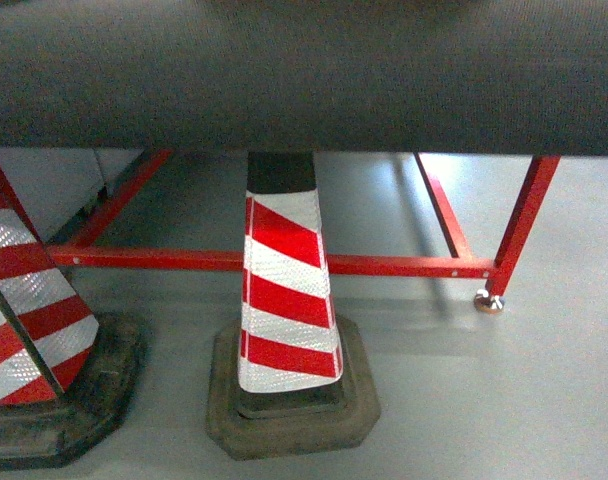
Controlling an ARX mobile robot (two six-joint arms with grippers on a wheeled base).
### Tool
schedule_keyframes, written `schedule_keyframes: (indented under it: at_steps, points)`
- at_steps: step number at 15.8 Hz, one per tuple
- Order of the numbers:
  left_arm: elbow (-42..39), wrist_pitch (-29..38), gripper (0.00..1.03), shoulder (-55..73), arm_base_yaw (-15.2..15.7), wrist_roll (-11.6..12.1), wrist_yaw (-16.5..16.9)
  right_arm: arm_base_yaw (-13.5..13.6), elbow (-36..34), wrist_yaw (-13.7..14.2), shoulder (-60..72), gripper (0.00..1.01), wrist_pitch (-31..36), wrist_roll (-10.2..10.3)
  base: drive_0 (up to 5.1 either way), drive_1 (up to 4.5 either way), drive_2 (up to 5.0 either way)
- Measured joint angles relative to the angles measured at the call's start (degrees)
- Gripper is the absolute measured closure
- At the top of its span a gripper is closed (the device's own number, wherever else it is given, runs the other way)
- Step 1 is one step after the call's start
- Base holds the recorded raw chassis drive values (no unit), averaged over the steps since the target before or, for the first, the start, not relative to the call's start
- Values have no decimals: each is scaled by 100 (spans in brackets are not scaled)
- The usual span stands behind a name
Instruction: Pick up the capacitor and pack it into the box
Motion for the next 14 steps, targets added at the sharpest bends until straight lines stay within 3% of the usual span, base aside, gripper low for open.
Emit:
schedule_keyframes:
  at_steps: [14]
  points:
    - [0, 4, 59, 0, 0, 0, -13, 0, 0, -9, 0, 3, 4, -11, 0, 0, 0]
